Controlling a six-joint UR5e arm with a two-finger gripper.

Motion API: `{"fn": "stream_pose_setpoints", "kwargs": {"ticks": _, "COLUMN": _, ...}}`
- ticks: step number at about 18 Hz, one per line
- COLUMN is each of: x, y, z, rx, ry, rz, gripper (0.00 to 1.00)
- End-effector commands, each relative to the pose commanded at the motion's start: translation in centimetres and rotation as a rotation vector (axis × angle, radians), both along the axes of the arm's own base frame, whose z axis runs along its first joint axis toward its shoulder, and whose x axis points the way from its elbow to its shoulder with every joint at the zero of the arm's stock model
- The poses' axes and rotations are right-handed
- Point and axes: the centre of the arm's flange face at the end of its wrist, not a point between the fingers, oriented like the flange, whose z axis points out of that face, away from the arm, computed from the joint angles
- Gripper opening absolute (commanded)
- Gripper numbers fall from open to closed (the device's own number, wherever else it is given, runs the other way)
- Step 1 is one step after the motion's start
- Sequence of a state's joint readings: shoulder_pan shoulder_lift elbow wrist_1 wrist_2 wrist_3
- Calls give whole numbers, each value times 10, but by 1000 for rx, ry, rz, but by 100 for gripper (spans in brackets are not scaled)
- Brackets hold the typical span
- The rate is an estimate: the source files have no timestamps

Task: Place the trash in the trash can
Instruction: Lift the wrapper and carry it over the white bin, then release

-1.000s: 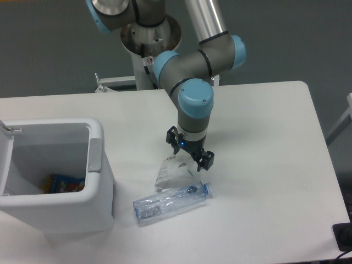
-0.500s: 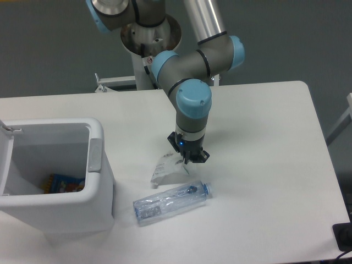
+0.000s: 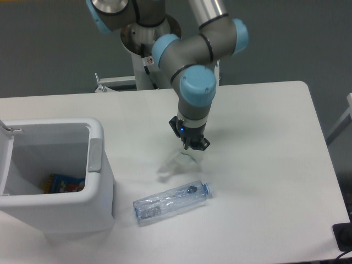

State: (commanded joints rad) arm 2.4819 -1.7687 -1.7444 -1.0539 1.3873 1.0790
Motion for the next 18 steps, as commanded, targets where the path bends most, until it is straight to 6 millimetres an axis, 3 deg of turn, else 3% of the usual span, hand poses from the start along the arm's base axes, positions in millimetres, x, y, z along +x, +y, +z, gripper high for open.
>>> {"fn": "stream_pose_setpoints", "kwargs": {"ticks": 5, "x": -21, "y": 23, "z": 101, "rx": 288, "ry": -83, "rz": 244, "gripper": 0}}
{"fn": "stream_pose_setpoints", "kwargs": {"ticks": 9, "x": -7, "y": 33, "z": 171, "rx": 423, "ry": -148, "rz": 389, "gripper": 0}}
{"fn": "stream_pose_setpoints", "kwargs": {"ticks": 11, "x": 19, "y": 39, "z": 203, "rx": 470, "ry": -182, "rz": 444, "gripper": 0}}
{"fn": "stream_pose_setpoints", "kwargs": {"ticks": 13, "x": 65, "y": 53, "z": 219, "rx": 487, "ry": -210, "rz": 425, "gripper": 0}}
{"fn": "stream_pose_setpoints", "kwargs": {"ticks": 18, "x": 155, "y": 66, "z": 217, "rx": 491, "ry": -257, "rz": 345, "gripper": 0}}
